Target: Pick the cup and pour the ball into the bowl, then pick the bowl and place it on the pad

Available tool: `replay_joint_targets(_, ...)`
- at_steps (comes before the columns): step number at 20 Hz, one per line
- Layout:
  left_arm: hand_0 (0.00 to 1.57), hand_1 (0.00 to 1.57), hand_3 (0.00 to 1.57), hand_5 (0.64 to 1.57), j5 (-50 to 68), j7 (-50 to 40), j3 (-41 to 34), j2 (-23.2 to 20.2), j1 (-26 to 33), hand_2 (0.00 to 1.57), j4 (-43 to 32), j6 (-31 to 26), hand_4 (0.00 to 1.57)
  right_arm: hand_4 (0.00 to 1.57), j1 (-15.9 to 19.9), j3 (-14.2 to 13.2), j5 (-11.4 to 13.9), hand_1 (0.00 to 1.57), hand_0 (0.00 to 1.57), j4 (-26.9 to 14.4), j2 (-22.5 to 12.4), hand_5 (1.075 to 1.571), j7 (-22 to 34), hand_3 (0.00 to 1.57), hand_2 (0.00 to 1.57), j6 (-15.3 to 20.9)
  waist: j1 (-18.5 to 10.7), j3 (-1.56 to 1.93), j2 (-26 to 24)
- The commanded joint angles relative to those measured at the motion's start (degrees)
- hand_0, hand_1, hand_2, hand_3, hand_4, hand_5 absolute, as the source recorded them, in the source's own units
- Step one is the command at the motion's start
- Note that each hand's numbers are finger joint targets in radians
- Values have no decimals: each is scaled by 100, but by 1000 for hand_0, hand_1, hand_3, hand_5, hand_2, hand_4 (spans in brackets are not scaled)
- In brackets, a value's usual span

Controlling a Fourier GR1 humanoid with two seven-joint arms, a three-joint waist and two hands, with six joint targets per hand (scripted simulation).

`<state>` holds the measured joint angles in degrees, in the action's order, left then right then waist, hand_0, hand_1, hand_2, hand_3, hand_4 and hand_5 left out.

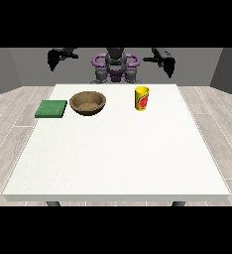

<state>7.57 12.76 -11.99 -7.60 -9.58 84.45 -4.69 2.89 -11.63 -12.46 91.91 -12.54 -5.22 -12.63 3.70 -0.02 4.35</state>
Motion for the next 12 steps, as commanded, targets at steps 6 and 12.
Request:
replay_joint_targets(6,0,0,0,1517,-677,1935,225,641,-314,0,-1698,551,0,0,286,66,272,0,0,-121,86,1571,-547,0,0,4,297,0,625)
replay_joint_targets(12,0,0,0,1517,-534,2668,-247,248,-1033,0,-2935,570,0,0,533,-249,-40,0,0,-502,-192,1570,-872,0,0,-431,421,-1,1080)
